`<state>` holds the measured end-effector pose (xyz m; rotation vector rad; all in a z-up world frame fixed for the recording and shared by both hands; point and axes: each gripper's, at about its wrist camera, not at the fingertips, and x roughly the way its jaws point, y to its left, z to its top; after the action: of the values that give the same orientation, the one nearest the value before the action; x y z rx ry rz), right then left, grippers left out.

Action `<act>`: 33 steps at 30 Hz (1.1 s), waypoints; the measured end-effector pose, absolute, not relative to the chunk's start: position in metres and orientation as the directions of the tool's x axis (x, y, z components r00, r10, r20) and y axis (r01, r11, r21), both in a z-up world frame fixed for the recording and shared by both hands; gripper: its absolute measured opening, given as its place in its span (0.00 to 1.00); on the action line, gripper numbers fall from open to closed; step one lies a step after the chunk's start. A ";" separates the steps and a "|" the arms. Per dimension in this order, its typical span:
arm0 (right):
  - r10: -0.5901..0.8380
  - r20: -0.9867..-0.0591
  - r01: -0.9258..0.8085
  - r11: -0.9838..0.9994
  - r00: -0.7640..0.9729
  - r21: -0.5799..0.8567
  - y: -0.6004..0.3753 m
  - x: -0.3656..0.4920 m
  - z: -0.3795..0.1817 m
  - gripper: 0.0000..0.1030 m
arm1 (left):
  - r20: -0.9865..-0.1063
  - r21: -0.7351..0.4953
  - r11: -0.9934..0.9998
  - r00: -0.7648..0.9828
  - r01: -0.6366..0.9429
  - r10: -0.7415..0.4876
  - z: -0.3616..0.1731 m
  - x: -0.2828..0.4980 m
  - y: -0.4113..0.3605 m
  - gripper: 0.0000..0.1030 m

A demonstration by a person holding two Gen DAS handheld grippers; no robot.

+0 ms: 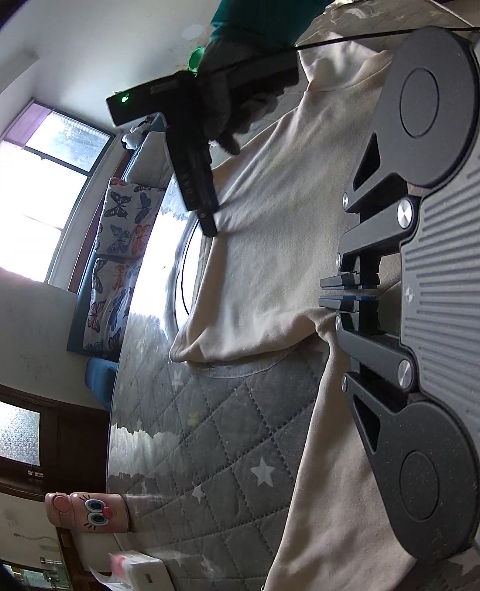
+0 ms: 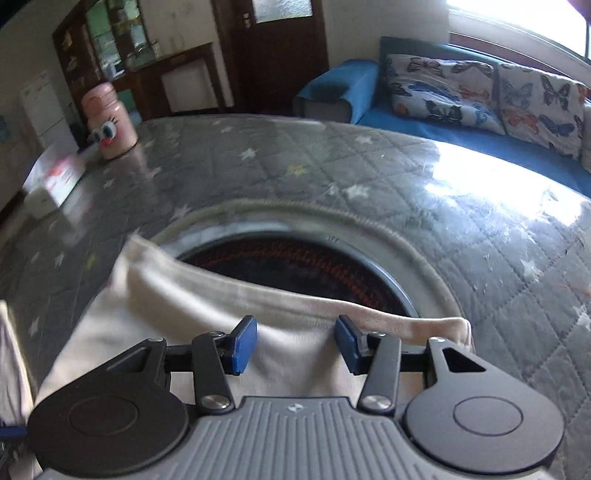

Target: Fold clothes

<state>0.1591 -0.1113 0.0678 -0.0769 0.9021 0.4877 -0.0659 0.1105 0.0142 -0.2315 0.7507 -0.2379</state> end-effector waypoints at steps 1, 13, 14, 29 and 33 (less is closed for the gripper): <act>0.363 -0.766 -0.436 0.892 0.530 0.121 -0.110 0.161 0.067 0.44 | -0.643 -0.292 0.947 0.707 0.130 -0.295 0.014 -0.066 0.111 0.03; 0.326 -0.754 -0.519 0.855 0.571 -0.023 -0.067 0.154 0.064 0.49 | -0.643 -0.309 0.943 0.704 0.121 -0.301 0.013 -0.068 0.113 0.03; 0.316 -0.749 -0.519 0.854 0.582 -0.043 -0.064 0.155 0.062 0.50 | -0.643 -0.311 0.943 0.704 0.120 -0.302 0.013 -0.068 0.113 0.03; 0.329 -0.793 -0.511 0.859 0.512 0.027 -0.110 0.135 0.079 0.53 | -0.648 -0.313 0.943 0.700 0.113 -0.300 0.015 -0.067 0.114 0.04; 0.344 -0.798 -0.547 0.837 0.495 0.021 -0.135 0.098 0.089 0.53 | -0.652 -0.280 0.953 0.705 0.119 -0.280 0.016 -0.069 0.107 0.05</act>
<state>0.0980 -0.1350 0.0886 -0.2481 0.9033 0.5467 -0.0689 0.1066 0.0164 -0.2249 0.7584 -0.2235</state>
